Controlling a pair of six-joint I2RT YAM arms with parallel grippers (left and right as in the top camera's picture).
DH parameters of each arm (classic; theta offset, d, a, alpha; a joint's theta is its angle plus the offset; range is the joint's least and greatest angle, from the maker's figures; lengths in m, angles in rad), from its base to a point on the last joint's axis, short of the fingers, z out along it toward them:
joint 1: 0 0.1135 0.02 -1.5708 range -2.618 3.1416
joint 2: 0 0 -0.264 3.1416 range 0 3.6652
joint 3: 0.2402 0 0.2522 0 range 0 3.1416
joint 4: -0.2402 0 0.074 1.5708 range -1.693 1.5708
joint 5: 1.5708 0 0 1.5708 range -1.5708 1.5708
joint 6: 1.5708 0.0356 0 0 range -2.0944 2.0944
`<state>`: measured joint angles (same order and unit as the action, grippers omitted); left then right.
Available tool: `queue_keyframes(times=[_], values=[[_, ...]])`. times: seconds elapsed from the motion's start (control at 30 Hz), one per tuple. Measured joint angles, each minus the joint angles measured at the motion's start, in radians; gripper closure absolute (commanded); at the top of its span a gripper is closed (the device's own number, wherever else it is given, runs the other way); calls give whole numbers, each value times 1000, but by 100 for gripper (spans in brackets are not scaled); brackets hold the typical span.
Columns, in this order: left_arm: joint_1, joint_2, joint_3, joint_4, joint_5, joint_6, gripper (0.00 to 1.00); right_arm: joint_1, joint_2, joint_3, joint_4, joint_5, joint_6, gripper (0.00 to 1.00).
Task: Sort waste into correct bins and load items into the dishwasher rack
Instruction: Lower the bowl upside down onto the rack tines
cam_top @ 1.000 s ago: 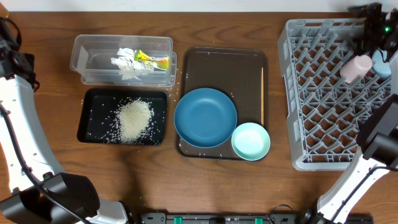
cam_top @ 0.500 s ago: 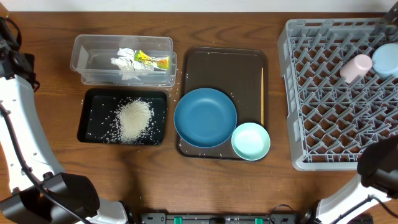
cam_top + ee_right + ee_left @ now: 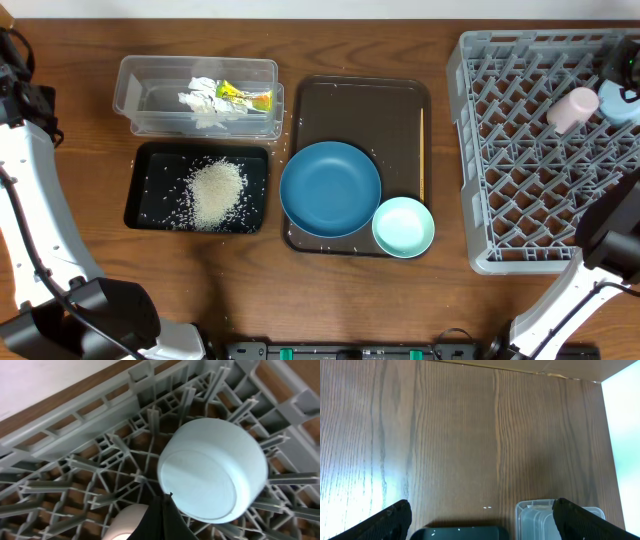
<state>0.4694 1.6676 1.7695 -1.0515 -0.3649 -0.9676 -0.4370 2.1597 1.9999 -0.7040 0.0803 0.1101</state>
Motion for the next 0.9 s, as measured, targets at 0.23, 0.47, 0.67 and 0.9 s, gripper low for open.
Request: queue_keyframes(times=[0.23, 0.47, 0.67, 0.9], values=[[0, 0, 0, 0, 0, 0, 8, -2, 0, 0, -13, 60, -8, 99], [0, 0, 0, 0, 0, 0, 8, -32, 40, 0, 3, 68, -8, 99], [0, 0, 0, 0, 0, 0, 8, -42, 106, 0, 32, 74, -9, 99], [0, 0, 0, 0, 0, 0, 8, -42, 124, 0, 77, 86, -9, 99]])
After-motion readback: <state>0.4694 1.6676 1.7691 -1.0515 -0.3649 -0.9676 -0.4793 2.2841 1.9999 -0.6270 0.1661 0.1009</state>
